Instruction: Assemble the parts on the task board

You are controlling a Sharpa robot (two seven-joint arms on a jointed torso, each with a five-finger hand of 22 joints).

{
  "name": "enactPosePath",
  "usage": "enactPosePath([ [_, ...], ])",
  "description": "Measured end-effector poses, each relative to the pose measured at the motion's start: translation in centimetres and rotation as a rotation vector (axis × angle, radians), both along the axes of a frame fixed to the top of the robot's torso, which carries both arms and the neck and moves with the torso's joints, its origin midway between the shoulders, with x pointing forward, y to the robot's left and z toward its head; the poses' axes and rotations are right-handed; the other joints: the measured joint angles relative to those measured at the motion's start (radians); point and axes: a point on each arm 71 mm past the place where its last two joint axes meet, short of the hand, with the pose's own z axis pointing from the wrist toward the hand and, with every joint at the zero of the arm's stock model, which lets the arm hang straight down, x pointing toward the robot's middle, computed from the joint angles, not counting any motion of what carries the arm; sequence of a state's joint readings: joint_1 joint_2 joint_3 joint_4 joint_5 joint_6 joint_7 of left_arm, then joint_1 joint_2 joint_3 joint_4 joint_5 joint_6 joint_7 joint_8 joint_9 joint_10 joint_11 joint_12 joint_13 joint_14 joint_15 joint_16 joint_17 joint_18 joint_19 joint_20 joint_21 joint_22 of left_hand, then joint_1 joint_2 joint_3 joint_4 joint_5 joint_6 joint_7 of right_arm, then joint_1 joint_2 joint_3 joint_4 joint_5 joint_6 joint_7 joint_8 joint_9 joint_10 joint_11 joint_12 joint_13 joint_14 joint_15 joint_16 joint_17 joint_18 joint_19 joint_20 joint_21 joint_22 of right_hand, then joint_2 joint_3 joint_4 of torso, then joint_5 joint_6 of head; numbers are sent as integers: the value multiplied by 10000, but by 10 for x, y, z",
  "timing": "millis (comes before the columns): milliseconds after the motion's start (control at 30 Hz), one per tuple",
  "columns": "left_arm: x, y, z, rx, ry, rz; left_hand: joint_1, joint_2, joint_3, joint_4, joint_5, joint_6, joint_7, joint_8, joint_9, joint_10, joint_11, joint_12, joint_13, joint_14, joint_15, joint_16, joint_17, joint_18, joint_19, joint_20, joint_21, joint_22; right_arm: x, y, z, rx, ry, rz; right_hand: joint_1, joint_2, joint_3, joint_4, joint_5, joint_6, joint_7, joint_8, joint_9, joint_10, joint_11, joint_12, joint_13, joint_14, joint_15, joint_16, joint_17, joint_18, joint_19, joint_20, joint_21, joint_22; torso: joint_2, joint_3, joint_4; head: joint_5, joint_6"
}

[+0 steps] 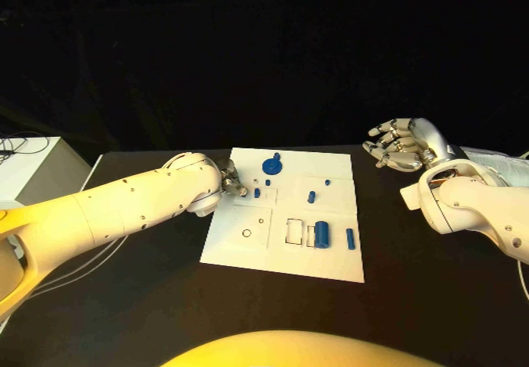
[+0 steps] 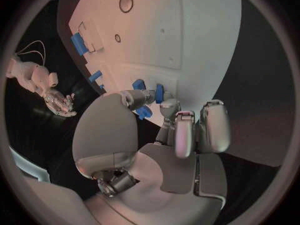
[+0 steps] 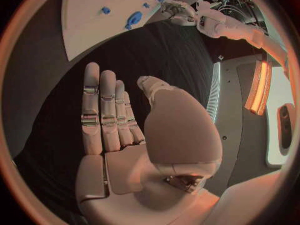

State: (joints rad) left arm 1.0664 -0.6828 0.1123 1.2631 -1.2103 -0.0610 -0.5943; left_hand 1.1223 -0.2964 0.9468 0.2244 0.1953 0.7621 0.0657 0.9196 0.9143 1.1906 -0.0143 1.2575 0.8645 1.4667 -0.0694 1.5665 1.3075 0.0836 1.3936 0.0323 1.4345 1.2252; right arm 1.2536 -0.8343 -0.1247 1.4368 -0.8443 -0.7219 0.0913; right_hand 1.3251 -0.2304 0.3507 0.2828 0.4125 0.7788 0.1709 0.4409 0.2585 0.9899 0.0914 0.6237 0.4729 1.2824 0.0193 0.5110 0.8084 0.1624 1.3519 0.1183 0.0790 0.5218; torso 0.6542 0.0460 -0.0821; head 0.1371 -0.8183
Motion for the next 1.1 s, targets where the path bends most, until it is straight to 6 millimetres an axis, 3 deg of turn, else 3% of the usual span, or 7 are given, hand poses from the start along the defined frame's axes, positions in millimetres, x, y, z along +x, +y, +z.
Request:
enactPosePath([
  [767,-2,-1,9,-1070,341,295,-23,57,29,29,-59,14,-13,-36,-1,-1,1,0,-72,0,0,0,-1,-1,-1,0,-4,-48,0,0,0,-3,-1,-5,-4,0,0,0,75,0,0,0,-9,0,0,0,-17,31,-31,-61,21,0,24,-25,-42,-62,0,7,12,-54,-74],
  [1100,0,1,8,-942,293,246,28,187,-46,-46,-330,-140,-49,-17,1,-10,10,-99,-306,0,0,0,-1,0,-16,16,-5,-195,0,0,0,-7,3,-12,-78,0,0,0,79,0,0,0,-9,0,0,0,-23,37,-38,-77,33,0,37,-37,-42,-80,6,7,12,-29,-123],
])
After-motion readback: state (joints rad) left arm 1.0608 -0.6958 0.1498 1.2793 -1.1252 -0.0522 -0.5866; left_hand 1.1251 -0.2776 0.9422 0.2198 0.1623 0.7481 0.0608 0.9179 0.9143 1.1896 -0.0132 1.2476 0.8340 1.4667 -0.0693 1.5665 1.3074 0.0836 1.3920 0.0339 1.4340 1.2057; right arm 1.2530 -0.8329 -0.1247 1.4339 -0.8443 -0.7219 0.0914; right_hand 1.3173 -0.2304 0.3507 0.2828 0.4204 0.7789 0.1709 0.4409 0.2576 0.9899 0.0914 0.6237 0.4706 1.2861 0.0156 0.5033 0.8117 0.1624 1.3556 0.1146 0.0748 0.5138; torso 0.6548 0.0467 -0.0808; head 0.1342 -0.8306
